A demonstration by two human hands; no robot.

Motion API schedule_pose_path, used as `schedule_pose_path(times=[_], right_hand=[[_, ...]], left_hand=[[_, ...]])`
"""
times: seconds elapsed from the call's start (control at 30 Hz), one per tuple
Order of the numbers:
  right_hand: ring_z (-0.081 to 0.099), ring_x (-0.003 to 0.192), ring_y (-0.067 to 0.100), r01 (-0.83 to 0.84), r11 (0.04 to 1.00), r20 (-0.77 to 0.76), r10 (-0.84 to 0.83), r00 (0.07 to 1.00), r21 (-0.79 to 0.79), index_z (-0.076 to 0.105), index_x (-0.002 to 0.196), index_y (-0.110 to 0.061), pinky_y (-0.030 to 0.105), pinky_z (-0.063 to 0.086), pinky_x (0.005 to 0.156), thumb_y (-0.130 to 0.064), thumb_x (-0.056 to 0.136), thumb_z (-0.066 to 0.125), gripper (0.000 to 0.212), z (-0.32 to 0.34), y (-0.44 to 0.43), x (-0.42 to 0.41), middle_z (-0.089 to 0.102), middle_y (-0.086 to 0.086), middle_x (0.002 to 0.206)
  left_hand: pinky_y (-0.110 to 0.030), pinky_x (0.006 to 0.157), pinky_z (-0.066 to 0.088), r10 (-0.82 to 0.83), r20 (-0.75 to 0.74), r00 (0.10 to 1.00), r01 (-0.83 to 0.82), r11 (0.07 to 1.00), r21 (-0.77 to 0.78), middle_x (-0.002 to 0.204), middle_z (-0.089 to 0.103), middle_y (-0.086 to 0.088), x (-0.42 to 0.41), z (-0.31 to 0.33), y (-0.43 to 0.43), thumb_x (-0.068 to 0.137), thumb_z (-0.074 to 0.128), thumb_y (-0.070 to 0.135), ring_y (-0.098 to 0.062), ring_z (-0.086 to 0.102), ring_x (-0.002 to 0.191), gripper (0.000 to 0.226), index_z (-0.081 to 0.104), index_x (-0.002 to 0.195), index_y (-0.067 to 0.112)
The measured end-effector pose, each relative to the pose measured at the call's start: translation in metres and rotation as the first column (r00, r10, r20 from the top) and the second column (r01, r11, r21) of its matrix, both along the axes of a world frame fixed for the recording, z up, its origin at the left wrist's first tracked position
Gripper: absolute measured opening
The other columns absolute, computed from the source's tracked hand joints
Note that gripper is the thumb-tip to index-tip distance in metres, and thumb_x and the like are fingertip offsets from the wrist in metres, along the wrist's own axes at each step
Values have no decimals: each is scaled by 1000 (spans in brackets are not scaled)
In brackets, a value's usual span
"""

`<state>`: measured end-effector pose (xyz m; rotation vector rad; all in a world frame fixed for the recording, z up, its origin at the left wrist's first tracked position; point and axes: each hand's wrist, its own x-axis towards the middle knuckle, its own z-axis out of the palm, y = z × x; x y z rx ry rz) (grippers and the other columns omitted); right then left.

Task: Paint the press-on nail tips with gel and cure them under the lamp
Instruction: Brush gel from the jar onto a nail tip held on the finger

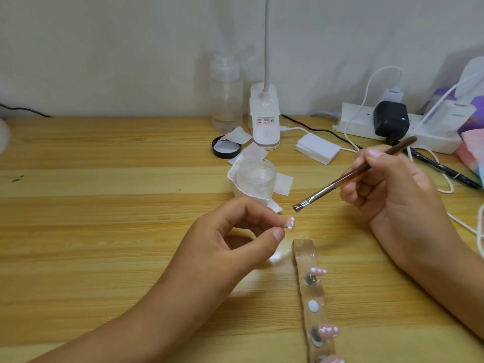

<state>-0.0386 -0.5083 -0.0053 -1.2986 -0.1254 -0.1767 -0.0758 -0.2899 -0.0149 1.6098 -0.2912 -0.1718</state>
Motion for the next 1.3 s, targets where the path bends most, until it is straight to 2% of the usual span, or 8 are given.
schedule_pose_path(times=[0.2,0.33,0.43,0.67,0.8,0.93,1.07,1.3], right_hand=[[60,55,10,-107,994,22,107,994,-3,67,71,-24,19,49,53,-23,92,51,27,2,2,-3,62,-1,61],[59,54,10,-46,998,0,46,999,-33,67,69,-24,19,49,53,-20,97,52,31,1,3,-3,63,-1,60],[59,54,9,12,1000,-28,-12,1000,-5,67,69,-24,18,50,54,-22,96,53,30,1,1,-2,63,-1,60],[59,54,10,-77,996,7,77,997,-36,68,72,-24,19,49,53,-25,93,53,26,0,3,-2,63,0,60],[59,54,9,-5,999,-14,5,1000,-42,60,81,-15,19,50,55,-24,95,54,17,-3,0,-1,64,-1,60],[61,58,9,-61,996,34,58,998,72,66,75,-20,19,50,56,-20,94,50,25,1,-1,-1,64,-2,64],[61,60,13,-128,991,52,126,991,36,64,75,-17,21,51,57,-18,91,47,23,3,2,-3,63,2,64],[65,63,15,-17,999,39,18,999,-32,63,80,-17,22,53,60,-20,91,50,17,-1,2,-3,67,2,66]], left_hand=[[-24,64,52,-9,4,1000,9,1000,8,88,71,0,-1,1,0,67,70,44,-11,59,68,17,72,80,33],[-23,63,50,-3,-3,1000,3,1000,13,90,71,-3,-1,1,0,65,70,45,-13,60,69,18,72,79,33],[-24,64,48,-7,-9,1000,7,1000,19,92,71,-5,-1,1,0,65,70,45,-15,60,69,18,72,78,33],[-21,61,47,-9,-4,1000,9,1000,26,86,70,-4,-2,2,-1,64,70,44,-9,56,64,16,71,76,33],[-17,60,50,-14,-15,1000,15,1000,8,83,73,-1,-2,2,-1,70,76,31,-8,61,69,6,73,75,30],[-33,67,57,-17,-29,999,17,1000,-14,82,76,2,-1,2,-1,66,75,38,-15,70,79,15,72,77,29],[-45,72,58,-9,-29,1000,8,1000,-21,83,76,1,-1,3,-1,64,72,41,-24,71,88,16,72,76,31],[-30,68,58,7,-54,999,-11,997,-72,84,76,1,0,2,-1,63,74,40,-19,73,88,16,71,76,31]])
